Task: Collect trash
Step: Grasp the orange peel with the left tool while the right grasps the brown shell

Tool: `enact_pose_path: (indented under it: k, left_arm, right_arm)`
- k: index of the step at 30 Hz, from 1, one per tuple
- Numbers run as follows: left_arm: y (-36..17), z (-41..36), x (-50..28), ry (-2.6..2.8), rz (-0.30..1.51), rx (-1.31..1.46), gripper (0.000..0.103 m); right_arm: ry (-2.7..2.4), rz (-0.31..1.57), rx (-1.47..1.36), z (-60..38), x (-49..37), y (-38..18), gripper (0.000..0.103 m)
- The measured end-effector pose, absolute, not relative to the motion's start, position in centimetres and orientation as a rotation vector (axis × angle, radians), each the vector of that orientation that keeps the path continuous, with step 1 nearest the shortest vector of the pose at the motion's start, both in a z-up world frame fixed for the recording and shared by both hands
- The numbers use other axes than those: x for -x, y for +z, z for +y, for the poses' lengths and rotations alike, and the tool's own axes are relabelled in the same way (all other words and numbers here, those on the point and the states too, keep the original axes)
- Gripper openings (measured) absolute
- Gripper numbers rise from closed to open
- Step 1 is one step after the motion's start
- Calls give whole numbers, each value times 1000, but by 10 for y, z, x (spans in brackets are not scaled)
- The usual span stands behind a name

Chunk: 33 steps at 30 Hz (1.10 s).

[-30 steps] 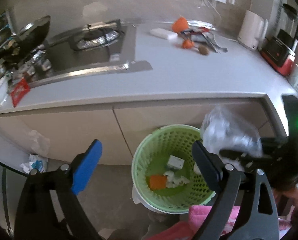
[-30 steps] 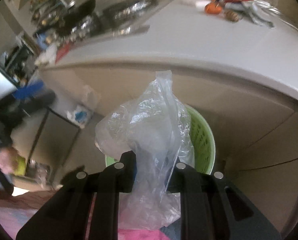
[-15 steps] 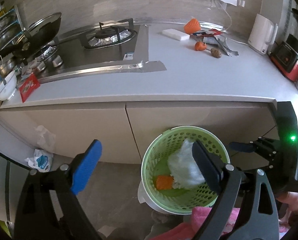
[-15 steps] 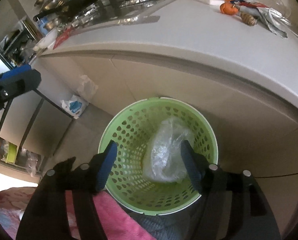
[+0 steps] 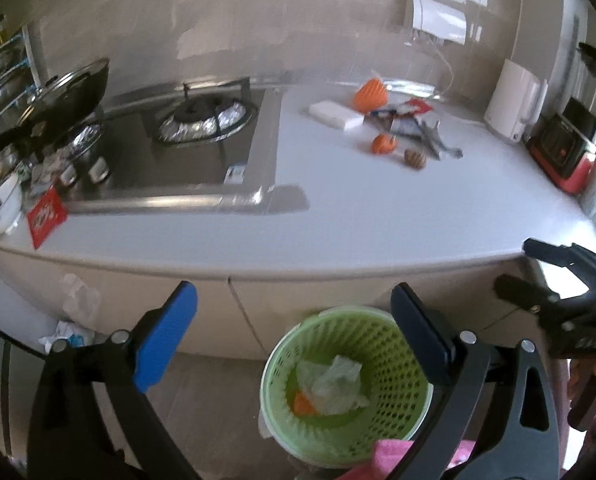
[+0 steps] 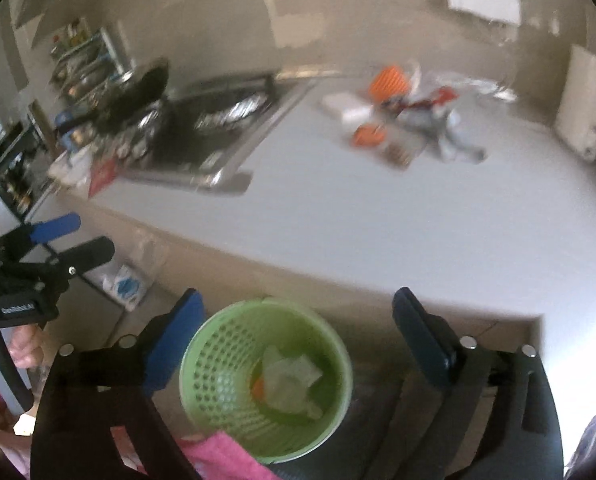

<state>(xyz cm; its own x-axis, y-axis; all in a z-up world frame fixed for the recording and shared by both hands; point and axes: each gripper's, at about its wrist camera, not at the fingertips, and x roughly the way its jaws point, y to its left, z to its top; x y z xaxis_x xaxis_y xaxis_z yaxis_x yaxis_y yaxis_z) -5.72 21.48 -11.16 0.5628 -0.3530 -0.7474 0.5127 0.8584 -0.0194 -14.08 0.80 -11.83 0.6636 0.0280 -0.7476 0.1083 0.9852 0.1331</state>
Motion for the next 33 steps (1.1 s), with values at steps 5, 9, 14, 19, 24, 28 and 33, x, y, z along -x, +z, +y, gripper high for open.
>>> enact_pose_path:
  k: [5,9,14,19,24,28,33]
  left_arm:
    - [-103,180,36,-528,792,-233,93]
    - [-104,143,15,-547,758,-269,93]
    - [-112,88,-16,-608,741,-307,93]
    - [-134,37,-56,-666,773,-313,93]
    - [-160,-5,-85,-706,793,-351,91]
    - [-181,-34,-109,-735,847,-368,82]
    - [-200,-54,-126,-740,890,-387,74]
  right_arm:
    - [-94,785,-140,-27,132,-92,100]
    - [-116,769,-139,-59,118,-83,101]
    - [-130,787,-142,-93,101,-85,101]
    - [-135,830,-159,-127,83,-96,101]
    - [-137,860,-170,-155,66,-107,101]
    - [-136,873,-185,-172,56,-115,101]
    - [-126,887,-211,-189,45,-127,101]
